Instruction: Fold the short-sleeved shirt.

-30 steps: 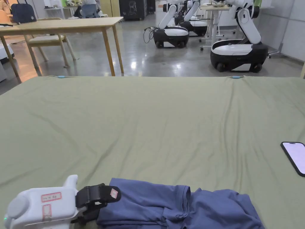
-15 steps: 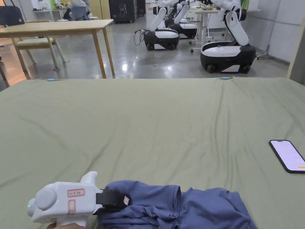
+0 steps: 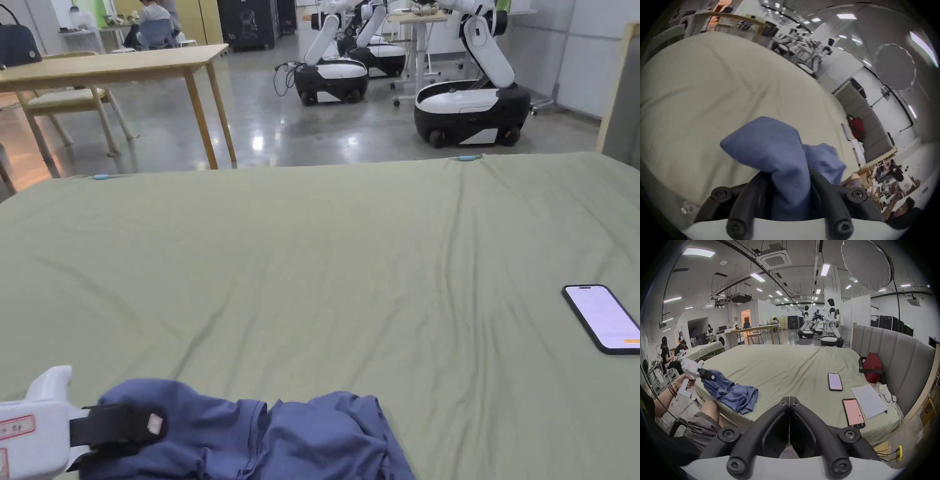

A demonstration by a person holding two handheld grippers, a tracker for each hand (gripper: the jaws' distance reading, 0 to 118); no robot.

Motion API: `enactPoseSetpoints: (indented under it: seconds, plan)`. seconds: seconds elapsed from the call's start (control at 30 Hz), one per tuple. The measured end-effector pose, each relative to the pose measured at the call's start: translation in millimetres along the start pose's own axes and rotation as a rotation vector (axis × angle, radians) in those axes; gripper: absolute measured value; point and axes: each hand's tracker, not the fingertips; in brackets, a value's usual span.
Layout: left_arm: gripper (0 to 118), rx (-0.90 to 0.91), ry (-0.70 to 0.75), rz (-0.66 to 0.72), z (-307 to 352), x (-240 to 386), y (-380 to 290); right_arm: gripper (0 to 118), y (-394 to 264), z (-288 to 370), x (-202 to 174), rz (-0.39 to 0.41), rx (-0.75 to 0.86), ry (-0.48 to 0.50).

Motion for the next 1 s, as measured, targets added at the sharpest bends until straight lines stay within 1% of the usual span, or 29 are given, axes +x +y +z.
enactPoseSetpoints:
  seconds: [0.1,0.23,0.27,0.3,0.33,0.37,0.4,0.43,0.47,0.53,0.63,0.7,0.73,0.77,0.83,0.87,0.9,0.93,1.0]
  plan:
    - [11,-0.043,-0.115,0.018,-28,50,5,1,-3,0,2,-0.013,-0.009,-0.003]
    - [11,-0.155,-0.113,-0.089,-101,99,-5,1,-12,9,7,-0.039,-0.002,-0.007]
    - [13,-0.189,-0.121,-0.082,-120,91,-6,1,-14,12,9,-0.051,-0.001,-0.012]
    - [19,-0.226,-0.128,-0.072,-141,94,-12,1,-16,16,10,-0.058,-0.002,-0.020]
    - [40,-0.260,-0.138,-0.053,-159,96,-18,1,-18,20,12,-0.062,-0.005,-0.034]
    - [76,-0.287,-0.146,-0.032,-173,95,-23,1,-20,24,14,-0.063,-0.008,-0.047]
    - [92,-0.311,-0.178,0.004,-187,90,-30,1,-22,29,16,-0.066,-0.012,-0.063]
    - [104,-0.298,-0.260,0.029,-192,89,-34,1,-24,34,19,-0.071,-0.015,-0.073]
    - [113,-0.249,-0.323,0.030,-189,94,-34,1,-28,39,26,-0.079,-0.017,-0.083]
    - [114,-0.265,-0.306,0.004,-186,95,-31,1,-34,47,36,-0.087,-0.021,-0.098]
    - [113,-0.283,-0.257,0.006,-172,92,-23,1,-37,46,38,-0.093,-0.027,-0.112]
    - [109,-0.208,-0.259,0.049,-142,82,-14,1,-37,44,38,-0.095,-0.026,-0.114]
    - [100,-0.143,-0.258,0.038,-123,75,-11,1,-36,41,37,-0.097,-0.024,-0.109]
    - [75,-0.089,-0.237,0.019,-105,70,-8,1,-35,39,36,-0.098,-0.022,-0.101]
    - [13,0.010,-0.155,-0.038,-69,59,-7,1,-32,32,35,-0.092,-0.018,-0.083]
    - [5,0.026,-0.107,-0.048,-59,54,-7,1,-33,29,37,-0.088,-0.016,-0.076]
    - [5,0.028,-0.091,-0.035,-50,46,-6,1,-31,25,36,-0.081,-0.015,-0.066]
    - [5,-0.019,-0.101,-0.043,-44,44,-8,1,-29,22,35,-0.074,-0.013,-0.056]
    - [5,-0.022,-0.094,-0.074,-40,49,-13,1,-26,15,30,-0.062,-0.014,-0.031]
